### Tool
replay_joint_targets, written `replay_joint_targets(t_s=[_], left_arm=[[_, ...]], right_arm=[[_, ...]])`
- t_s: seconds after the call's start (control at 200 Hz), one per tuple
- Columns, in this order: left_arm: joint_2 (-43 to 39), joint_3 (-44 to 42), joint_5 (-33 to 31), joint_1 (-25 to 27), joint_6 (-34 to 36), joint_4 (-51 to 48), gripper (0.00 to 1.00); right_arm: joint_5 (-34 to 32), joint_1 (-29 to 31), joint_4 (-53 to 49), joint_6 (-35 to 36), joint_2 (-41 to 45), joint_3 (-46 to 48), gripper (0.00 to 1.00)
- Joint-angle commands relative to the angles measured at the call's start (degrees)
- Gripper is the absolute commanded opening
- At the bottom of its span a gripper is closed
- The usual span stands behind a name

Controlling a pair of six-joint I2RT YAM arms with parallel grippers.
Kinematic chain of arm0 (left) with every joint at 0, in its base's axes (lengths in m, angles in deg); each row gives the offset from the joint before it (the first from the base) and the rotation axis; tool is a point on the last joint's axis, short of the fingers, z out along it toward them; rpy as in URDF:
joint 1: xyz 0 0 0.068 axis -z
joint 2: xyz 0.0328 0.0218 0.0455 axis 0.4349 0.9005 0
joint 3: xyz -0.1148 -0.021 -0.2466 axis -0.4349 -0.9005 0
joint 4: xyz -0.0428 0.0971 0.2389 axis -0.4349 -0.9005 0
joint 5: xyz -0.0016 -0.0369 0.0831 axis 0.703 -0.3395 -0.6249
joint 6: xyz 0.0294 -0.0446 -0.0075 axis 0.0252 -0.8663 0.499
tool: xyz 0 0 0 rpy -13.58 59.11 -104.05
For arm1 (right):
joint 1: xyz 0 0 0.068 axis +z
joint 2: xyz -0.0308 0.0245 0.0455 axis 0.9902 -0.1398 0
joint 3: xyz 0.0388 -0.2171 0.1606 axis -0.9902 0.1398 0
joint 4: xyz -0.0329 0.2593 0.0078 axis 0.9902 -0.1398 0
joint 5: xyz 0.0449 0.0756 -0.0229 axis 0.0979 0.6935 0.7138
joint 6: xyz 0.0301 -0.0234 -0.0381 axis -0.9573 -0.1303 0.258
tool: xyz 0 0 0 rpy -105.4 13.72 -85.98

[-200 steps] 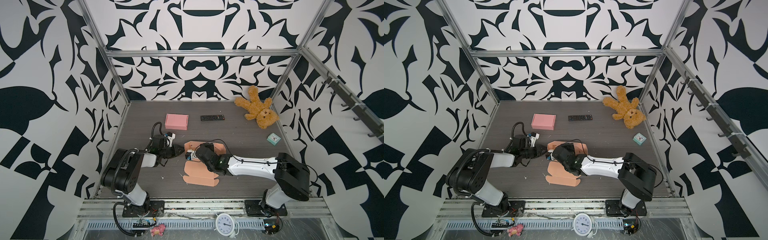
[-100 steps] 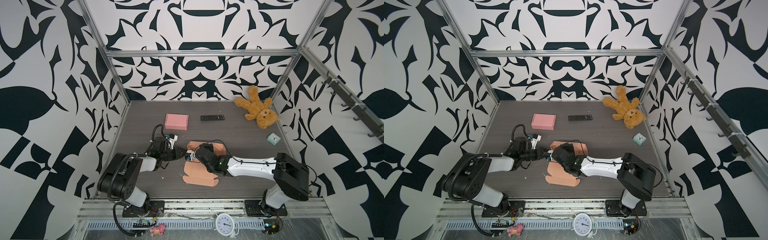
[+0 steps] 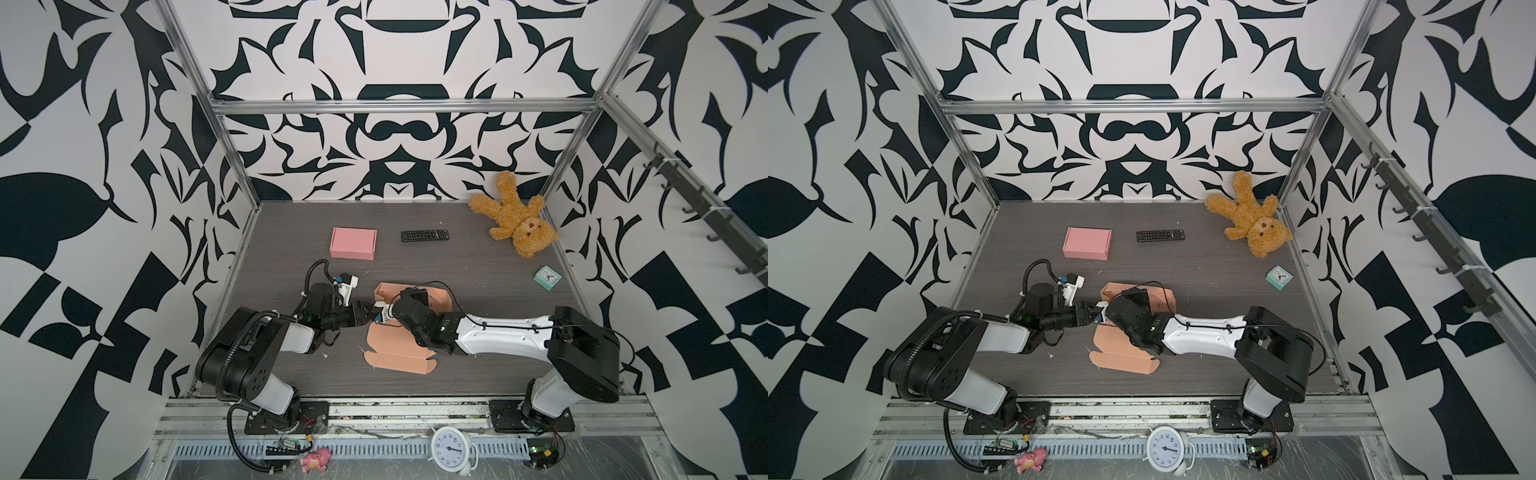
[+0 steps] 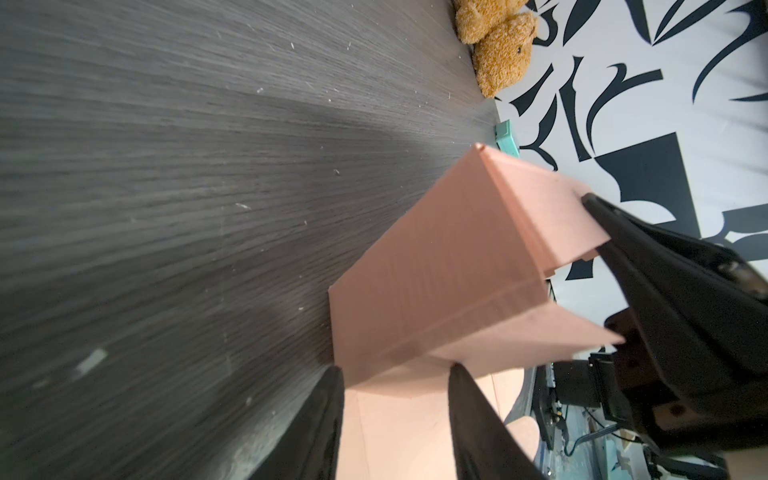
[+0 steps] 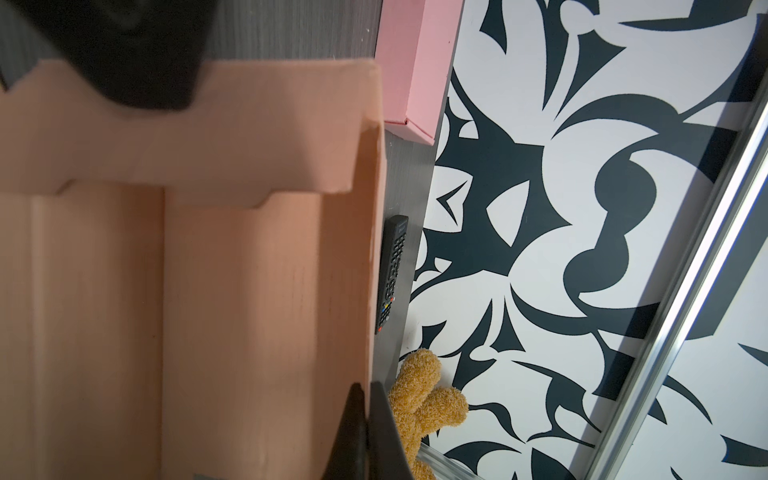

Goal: Fold the paper box

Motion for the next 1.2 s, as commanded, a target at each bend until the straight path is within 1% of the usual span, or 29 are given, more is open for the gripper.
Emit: replay_joint_targets(t_s=[0.0, 0.175, 0.385, 0.53, 0.635, 0.84, 0.98, 1.195], left_arm=[[0.1, 0.0, -1.7, 0.7, 0.9, 3.9, 0.49], [0.2, -0.4, -5.4, 2.9, 2.3, 5.9, 0.52], [1.5, -1.3, -7.4, 4.8, 3.4, 11.7, 0.53], [4.0, -1.2, -8.4, 5.3, 3.8, 16.2, 0.54], [5.6, -1.4, -10.4, 6.1, 4.2, 18.8, 0.54], [5.5, -2.4, -16.0, 8.1, 6.0, 20.2, 0.49], [5.2, -3.1, -18.2, 8.6, 7.0, 20.2, 0.46], [4.9, -4.3, -23.3, 10.5, 9.5, 20.2, 0.42]], right_arm=[[1.7, 0.5, 0.5, -0.2, 1.6, 0.7, 0.00], [2.2, 0.5, 0.4, -0.5, 2.3, 1.0, 0.00], [2.8, 0.5, 0.3, -0.9, 2.9, 1.1, 0.00], [3.2, 0.5, 0.1, -1.6, 3.4, 1.3, 0.00], [3.1, 0.7, -0.3, -1.8, 3.6, 1.4, 0.00], [2.3, 1.5, -0.3, -2.0, 3.1, 1.5, 0.00], [0.9, 2.7, 0.5, -1.8, 1.7, 2.0, 0.00], [0.5, 4.0, -0.1, -3.9, 1.8, 1.6, 0.00]])
